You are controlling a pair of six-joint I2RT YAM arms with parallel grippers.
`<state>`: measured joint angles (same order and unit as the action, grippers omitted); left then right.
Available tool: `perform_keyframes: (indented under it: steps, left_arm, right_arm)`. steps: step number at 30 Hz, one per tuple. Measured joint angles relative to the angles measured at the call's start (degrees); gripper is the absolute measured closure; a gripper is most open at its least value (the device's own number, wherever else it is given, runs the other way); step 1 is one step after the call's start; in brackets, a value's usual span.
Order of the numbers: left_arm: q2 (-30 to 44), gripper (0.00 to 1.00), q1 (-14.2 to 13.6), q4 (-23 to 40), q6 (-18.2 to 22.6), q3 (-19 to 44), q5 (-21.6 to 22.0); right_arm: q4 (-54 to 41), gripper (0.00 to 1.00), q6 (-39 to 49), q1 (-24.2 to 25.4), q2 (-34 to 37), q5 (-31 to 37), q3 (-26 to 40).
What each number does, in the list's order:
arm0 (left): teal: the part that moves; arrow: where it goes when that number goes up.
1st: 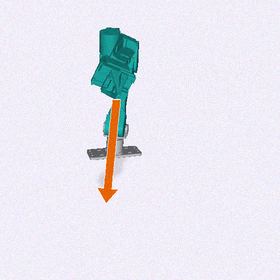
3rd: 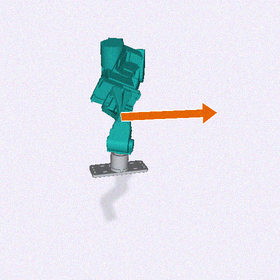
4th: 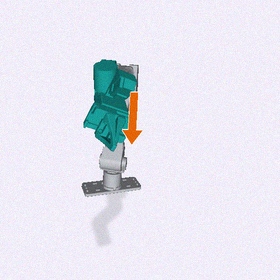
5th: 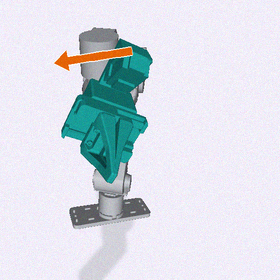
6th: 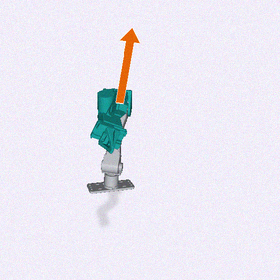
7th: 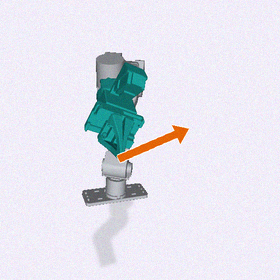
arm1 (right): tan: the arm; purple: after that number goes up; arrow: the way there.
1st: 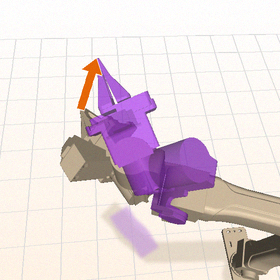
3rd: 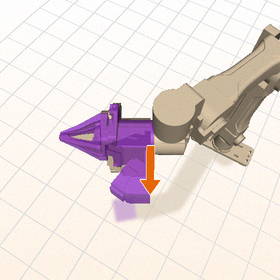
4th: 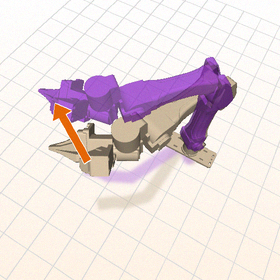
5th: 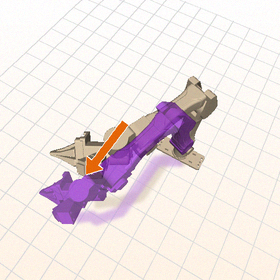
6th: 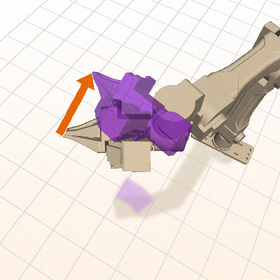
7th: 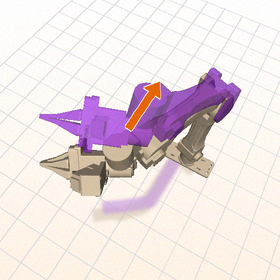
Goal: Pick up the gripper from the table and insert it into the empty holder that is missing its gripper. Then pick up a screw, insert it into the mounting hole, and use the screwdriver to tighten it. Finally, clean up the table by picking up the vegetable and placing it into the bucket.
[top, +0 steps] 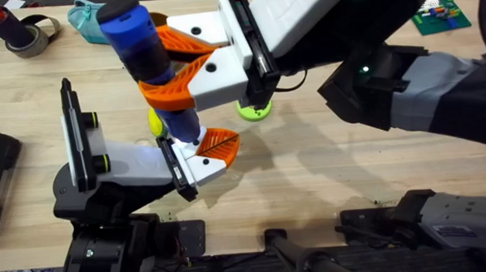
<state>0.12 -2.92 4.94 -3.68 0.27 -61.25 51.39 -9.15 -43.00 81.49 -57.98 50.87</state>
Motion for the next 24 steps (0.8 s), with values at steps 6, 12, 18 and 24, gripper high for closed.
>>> perform_keyframes:
  steps: [6, 12, 18, 24]
  left_arm:
    - [0.0, 0.991, -0.1, 0.6, -0.2, 0.0, -0.1]
    - [0.0, 0.991, -0.1, 0.6, -0.2, 0.0, -0.2]
    - [0.0, 0.991, -0.1, 0.7, -0.2, 0.0, -0.2]
    - [0.0, 0.991, -0.1, 0.7, -0.2, 0.0, -0.2]
  right_arm:
    - [1.1, 0.936, -1.2, 0.0, 0.1, 0.0, -0.1]
    - [3.5, 0.936, -6.0, 0.1, 0.6, -0.8, 1.1]
    - [-5.8, 0.936, -8.4, 0.9, 1.2, -4.2, 10.5]
    - [-10.9, 0.936, -8.9, 3.6, 1.2, -5.5, 20.7]
